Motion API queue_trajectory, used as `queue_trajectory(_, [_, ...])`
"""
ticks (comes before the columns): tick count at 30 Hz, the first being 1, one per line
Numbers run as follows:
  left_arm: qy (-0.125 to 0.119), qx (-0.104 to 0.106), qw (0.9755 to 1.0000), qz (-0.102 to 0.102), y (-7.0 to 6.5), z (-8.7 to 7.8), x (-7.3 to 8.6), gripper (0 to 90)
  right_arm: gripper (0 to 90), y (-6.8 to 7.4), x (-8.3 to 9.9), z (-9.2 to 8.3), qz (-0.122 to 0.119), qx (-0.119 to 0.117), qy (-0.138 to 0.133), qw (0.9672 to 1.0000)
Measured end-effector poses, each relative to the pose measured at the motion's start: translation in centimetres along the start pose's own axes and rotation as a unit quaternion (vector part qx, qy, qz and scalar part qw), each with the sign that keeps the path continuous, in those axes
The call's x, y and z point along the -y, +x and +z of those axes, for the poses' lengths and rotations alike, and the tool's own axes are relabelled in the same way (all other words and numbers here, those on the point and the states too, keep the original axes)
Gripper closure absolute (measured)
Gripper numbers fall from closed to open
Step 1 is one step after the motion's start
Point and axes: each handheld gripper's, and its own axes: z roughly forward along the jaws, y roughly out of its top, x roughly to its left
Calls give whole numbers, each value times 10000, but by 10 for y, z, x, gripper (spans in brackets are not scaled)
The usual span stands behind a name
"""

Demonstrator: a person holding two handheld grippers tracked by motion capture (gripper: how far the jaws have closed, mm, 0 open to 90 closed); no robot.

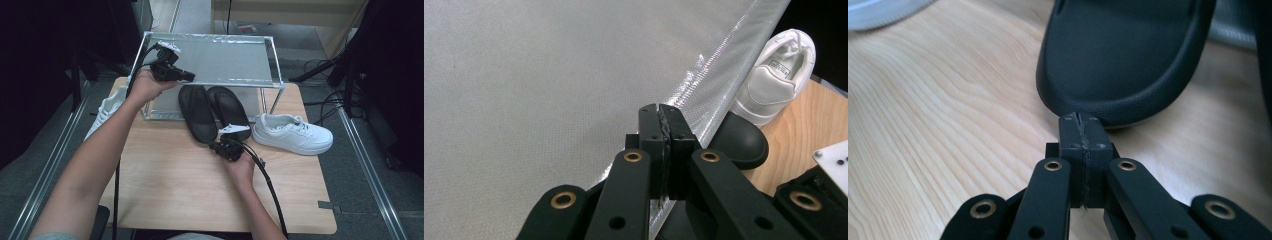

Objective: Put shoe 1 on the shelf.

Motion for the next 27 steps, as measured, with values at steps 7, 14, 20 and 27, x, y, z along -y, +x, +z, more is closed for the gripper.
queue_trajectory(7, [0, -4, 10000, -39, 0, 0, 0, 899, 900, 5, -21, 9, -77, 76, -8, 9999])
queue_trajectory(14, [31, -75, 10000, -29, -2, 0, -1, 899, 900, 7, -35, 24, 69, 41, -61, 9999])
queue_trajectory(20, [49, -119, 9999, -64, -3, 1, -1, 900, 900, 11, -50, 37, 16, 88, -79, 9999])
queue_trajectory(27, [47, -134, 9999, -77, -3, 1, -1, 900, 900, 12, -60, 51, -40, 229, -114, 9997])
